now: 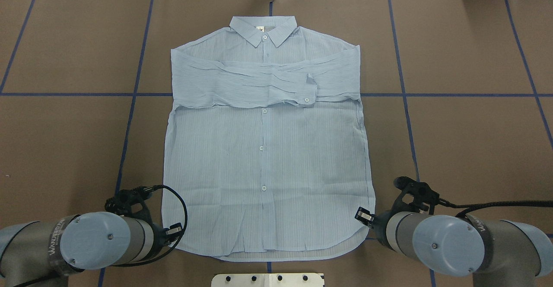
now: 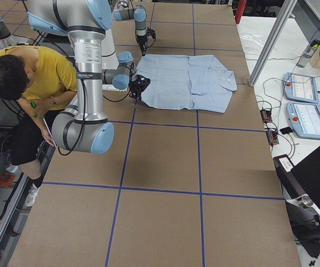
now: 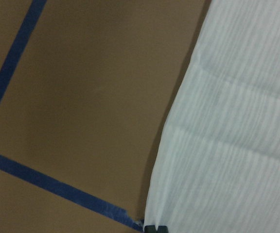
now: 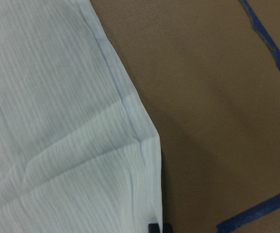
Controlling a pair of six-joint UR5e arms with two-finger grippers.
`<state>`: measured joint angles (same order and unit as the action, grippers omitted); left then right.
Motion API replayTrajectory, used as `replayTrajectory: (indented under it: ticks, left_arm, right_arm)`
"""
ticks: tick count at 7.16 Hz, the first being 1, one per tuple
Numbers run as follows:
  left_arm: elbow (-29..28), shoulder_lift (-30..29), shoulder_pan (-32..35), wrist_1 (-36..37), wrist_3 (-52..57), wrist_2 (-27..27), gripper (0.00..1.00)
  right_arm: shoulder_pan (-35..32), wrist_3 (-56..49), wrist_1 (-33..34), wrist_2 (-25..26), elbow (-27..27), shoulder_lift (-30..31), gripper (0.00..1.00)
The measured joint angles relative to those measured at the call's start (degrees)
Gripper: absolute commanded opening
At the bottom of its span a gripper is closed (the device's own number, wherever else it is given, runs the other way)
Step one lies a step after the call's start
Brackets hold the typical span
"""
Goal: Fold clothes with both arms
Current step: 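Grasp both hem corners nearest the robot with the left and right grippers, then lift the hem with both grippers and fold it toward the collar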
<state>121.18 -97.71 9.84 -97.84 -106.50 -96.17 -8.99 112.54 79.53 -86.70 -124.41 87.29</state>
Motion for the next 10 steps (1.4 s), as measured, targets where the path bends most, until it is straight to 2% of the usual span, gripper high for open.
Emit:
replayTrajectory:
  ticks: [4,6,8,10]
  left_arm:
    - [11.3,0.8,2.3,0.5,-0.2,-2.6,0.00]
    - [13.4,-1.5,8.0,0.6,0.3,-5.2,0.00]
    - [13.1,-3.6,13.9,0.6,2.1,-5.6,0.00]
    - [10.1,-6.3,21.1,0.7,13.5,-5.9,0.00]
  right_arm:
    - [-1.8,1.7,0.3,2.4,-9.2,3.0,0.00]
    - [-5.7,1.6,3.6,1.8,-12.4,1.5,0.00]
    - [-12.8,0.0,11.6,-4.4,-11.0,-6.2,0.00]
    - [-18.6,-4.9,15.8,-7.7,-6.7,-12.4,0.00]
